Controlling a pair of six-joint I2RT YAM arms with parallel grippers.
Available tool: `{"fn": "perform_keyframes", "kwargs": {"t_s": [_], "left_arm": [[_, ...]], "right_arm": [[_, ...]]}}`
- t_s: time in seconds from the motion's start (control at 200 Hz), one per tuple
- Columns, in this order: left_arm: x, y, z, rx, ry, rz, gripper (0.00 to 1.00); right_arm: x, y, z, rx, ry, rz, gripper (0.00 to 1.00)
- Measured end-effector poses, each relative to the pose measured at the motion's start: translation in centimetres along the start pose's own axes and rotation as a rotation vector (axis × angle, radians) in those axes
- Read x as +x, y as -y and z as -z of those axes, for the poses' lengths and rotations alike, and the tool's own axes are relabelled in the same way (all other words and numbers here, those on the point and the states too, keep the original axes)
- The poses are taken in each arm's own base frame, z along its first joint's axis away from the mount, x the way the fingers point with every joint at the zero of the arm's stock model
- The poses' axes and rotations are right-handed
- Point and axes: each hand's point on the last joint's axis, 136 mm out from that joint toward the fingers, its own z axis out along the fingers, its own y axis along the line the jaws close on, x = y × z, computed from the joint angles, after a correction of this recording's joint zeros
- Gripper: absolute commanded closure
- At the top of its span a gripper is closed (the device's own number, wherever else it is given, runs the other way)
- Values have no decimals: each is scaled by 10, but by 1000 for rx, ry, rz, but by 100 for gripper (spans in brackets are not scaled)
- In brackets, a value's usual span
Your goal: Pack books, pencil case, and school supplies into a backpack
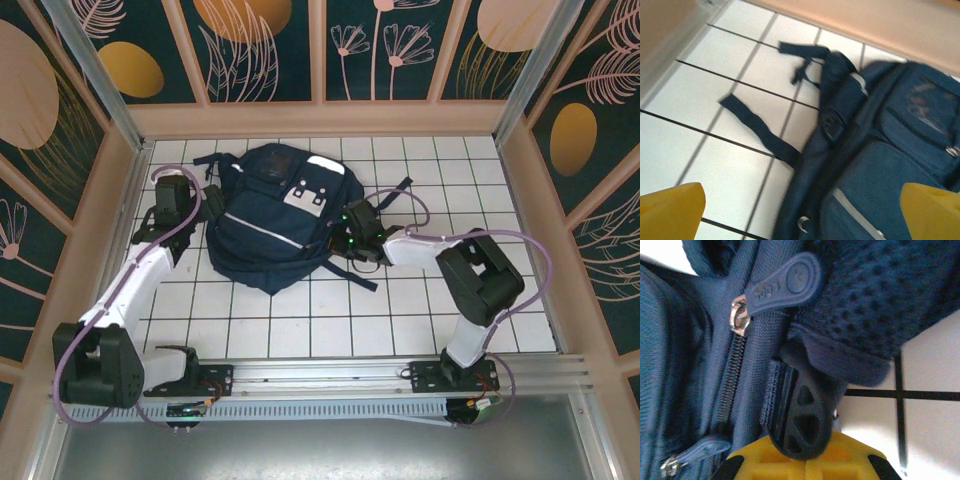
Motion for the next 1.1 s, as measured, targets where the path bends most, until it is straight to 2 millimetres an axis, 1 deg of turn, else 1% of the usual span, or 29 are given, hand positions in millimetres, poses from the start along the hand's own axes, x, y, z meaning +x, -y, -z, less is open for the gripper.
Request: {"fn": "perform_keyframes", "kwargs": {"t_s": [0.075, 0.165, 0.19, 0.2, 0.215, 0.235, 0.245, 0.26, 0.3, 0.35, 0.415, 0.425, 0.435, 0.44, 0.45, 0.505, 0.54, 0.631, 0.686, 0.731, 0.766, 0.806, 0.836, 0.876, 0.931, 0.966, 1.006, 1.051, 1.096], "left_arm": [[-12, -9, 7, -44, 68, 11, 1], [-18, -16, 14, -57, 147, 17, 1], [-17, -18, 16, -55, 165, 8, 1], [-17, -18, 16, -53, 171, 8, 1], [-16, -19, 17, -50, 181, 2, 1], [-13, -20, 17, -44, 194, -6, 1], [-13, -20, 17, -42, 199, -11, 1], [-10, -21, 17, -38, 205, -23, 1], [-1, -22, 15, -28, 219, -49, 1], [10, -26, 11, -23, 229, -82, 1], [30, -30, 4, -20, 226, -140, 1], [32, -31, 3, -19, 225, -147, 1], [35, -31, 2, -17, 224, -157, 1], [36, -32, 1, -17, 223, -160, 1], [39, -32, 0, -14, 220, -168, 1], [49, -32, -5, -5, 219, -205, 1], [53, -32, -8, 1, 226, -226, 1], [58, -30, -14, 19, 253, -265, 1], [63, -30, -16, 27, 265, -279, 1], [68, -29, -17, 44, 281, -287, 1], [73, -29, -18, 57, 289, -295, 1], [79, -28, -20, 74, 282, -310, 1], [82, -26, -21, 86, 284, -315, 1], [83, -24, -21, 103, 298, -318, 1], [79, -20, -20, 121, 329, -319, 1], [77, -17, -21, 133, 345, -325, 1], [74, -15, -22, 140, 359, -330, 1], [73, -13, -26, 143, 365, -333, 1], [72, -13, -31, 132, 360, -332, 1]], "right_arm": [[-9, 11, 24, 7, 22, 10, 100], [-14, 41, 56, 49, 40, 18, 100], [-14, 51, 64, 69, 45, 14, 91], [-14, 56, 66, 78, 45, 13, 84], [-13, 63, 71, 92, 47, 7, 77], [-12, 71, 75, 107, 47, 4, 63], [-11, 75, 77, 118, 49, 0, 58], [-11, 82, 80, 134, 54, -2, 54], [-10, 99, 89, 172, 64, -11, 45], [-12, 113, 101, 223, 87, -13, 39], [-20, 118, 116, 263, 143, 5, 29], [-22, 118, 119, 268, 157, 12, 19], [-24, 118, 120, 271, 165, 22, 7], [-25, 118, 122, 273, 174, 24, 4], [-28, 117, 126, 276, 195, 20, 1], [-42, 114, 145, 292, 283, 47, 1], [-54, 113, 161, 307, 362, 59, 1], [-90, 111, 212, 330, 635, 83, 1], [-100, 116, 237, 331, 797, 123, 1], [-100, 121, 249, 326, 914, 187, 1], [-94, 129, 252, 334, 988, 245, 1], [-84, 142, 247, 358, 1030, 295, 1], [-77, 155, 239, 385, 1025, 319, 1], [-68, 176, 227, 437, 994, 340, 1], [-61, 200, 219, 476, 970, 324, 1], [-59, 211, 216, 484, 970, 311, 1], [-61, 219, 216, 487, 974, 299, 1], [-70, 218, 220, 470, 1015, 303, 1], [-76, 215, 218, 445, 1036, 320, 1]]}}
